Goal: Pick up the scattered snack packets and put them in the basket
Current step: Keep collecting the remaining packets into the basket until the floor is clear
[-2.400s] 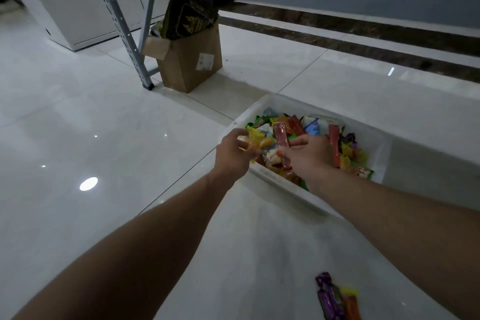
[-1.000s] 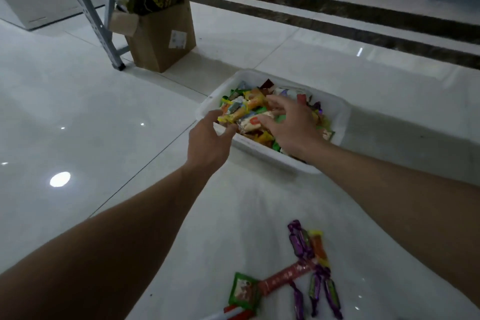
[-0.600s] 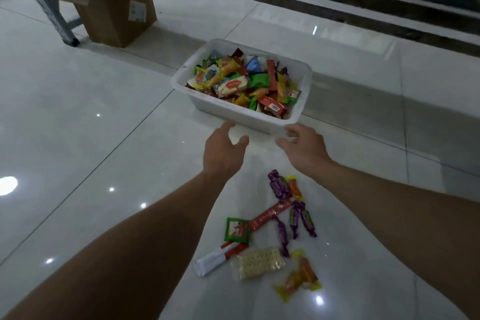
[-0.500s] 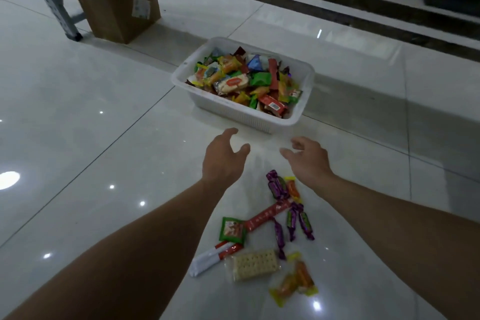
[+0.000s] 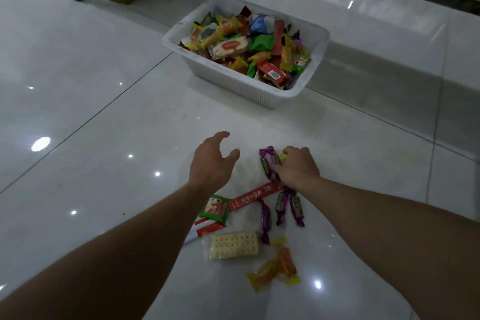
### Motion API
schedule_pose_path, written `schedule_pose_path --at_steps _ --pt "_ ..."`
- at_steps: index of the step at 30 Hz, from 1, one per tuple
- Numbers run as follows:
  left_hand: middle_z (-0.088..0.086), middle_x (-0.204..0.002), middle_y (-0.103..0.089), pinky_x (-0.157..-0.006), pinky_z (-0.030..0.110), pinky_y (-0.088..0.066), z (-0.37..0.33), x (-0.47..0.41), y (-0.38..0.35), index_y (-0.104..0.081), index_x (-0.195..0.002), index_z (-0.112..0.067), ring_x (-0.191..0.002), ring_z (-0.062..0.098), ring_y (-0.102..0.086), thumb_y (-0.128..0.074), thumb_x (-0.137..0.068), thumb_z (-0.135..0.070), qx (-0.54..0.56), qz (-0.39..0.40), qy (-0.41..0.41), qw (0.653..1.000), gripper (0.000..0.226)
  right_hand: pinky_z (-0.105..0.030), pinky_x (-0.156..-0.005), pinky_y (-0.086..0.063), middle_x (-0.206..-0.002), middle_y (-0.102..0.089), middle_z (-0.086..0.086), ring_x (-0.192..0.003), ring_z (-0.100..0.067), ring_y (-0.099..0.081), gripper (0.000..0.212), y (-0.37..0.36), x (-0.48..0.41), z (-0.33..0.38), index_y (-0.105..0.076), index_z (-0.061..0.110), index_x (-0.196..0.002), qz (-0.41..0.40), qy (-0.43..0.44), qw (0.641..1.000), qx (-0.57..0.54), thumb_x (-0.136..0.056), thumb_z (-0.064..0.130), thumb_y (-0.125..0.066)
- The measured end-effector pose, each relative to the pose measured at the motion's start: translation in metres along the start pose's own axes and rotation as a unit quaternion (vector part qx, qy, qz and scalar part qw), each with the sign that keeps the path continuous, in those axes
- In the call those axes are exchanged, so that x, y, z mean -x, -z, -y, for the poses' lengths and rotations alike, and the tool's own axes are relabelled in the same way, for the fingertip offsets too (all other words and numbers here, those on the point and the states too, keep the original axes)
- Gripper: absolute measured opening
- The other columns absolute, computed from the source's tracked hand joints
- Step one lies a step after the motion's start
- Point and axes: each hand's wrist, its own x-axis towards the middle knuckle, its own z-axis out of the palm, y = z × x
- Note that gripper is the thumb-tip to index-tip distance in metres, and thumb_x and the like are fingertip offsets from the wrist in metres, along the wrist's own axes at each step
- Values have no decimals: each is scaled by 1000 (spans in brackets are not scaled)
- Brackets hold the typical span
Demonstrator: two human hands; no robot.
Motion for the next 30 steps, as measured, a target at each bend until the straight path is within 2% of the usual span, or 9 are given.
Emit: schedule_pose_path --at_steps 4,7,10,15,19,22,24,27,30 --pt "3 -142 -48 -104 43 -43 6 1 -6 -45 -138 -25 -125 23 -49 -61 -91 -37 -18 0 15 1000 52 -39 -96 -46 -128 -38 -16 -114 -34 -49 47 1 -9 4 -53 10 -124 27 26 999 7 -84 33 -64" --pt "4 -141 -50 -102 44 -45 5 0 -15 -46 -138 -25 -124 24 -50 -62 -90 -36 -22 2 26 999 51 -35 -82 -47 -120 -40 -17 -105 -36 -51 42 3 -10 5 -49 8 -112 44 52 996 58 -79 24 -69" --pt "5 -138 -51 -101 42 -46 1 0 -26 -46 -137 -24 -121 23 -52 -63 -90 -34 -26 19 20 999 52 -31 -73 -41 -118 -45 -19 -100 -34 -53 36 5 -9 -1 -48 4 -113 41 73 994 71 -83 16 -65" --pt "9 -131 -52 -99 40 -46 -9 -8 -47 -46 -138 -26 -116 24 -52 -68 -85 -34 -59 52 16 997 58 -29 -63 -39 -100 -60 -15 -81 -28 -55 17 17 -16 -12 -54 7 -95 -27 31 995 -89 -83 13 -64" --pt "11 -124 -47 -95 41 -47 -17 -14 -66 -45 -137 -26 -116 27 -46 -69 -84 -35 -109 89 1 990 59 -32 -69 -50 -92 -63 -10 -81 -26 -60 18 25 -16 -15 -61 9 -99 -45 32 982 -182 -81 8 -66" --pt "13 -116 -48 -88 38 -49 -20 -16 -77 -53 -128 -20 -106 31 -52 -63 -86 -16 -136 115 -27 984 43 -27 -64 -43 -89 -59 -5 -77 -21 -55 20 29 -10 -15 -61 10 -101 -45 49 981 -182 -82 6 -64" --pt "14 -106 -55 -75 29 -46 -22 -16 -79 -58 -116 -14 -94 29 -57 -57 -85 -3 -139 122 -44 982 33 -31 -67 -49 -89 -61 -6 -79 -23 -60 21 31 -7 -17 -62 10 -102 -48 49 979 -190 -82 7 -64" --pt "13 -93 -62 -64 24 -39 -22 -13 -75 -58 -107 -11 -76 20 -54 -54 -84 4 -113 119 -48 985 28 -40 -77 -55 -86 -59 -3 -83 -26 -63 21 37 -1 -20 -63 10 -101 -55 38 978 -197 -81 6 -65" --pt "12 -94 -64 -60 27 -49 -24 -10 -64 -58 -109 -13 -73 22 -59 -56 -85 6 -33 91 -22 995 31 -42 -78 -56 -85 -59 -3 -82 -28 -65 21 45 4 -21 -63 10 -102 -63 32 976 -204 -82 6 -65"
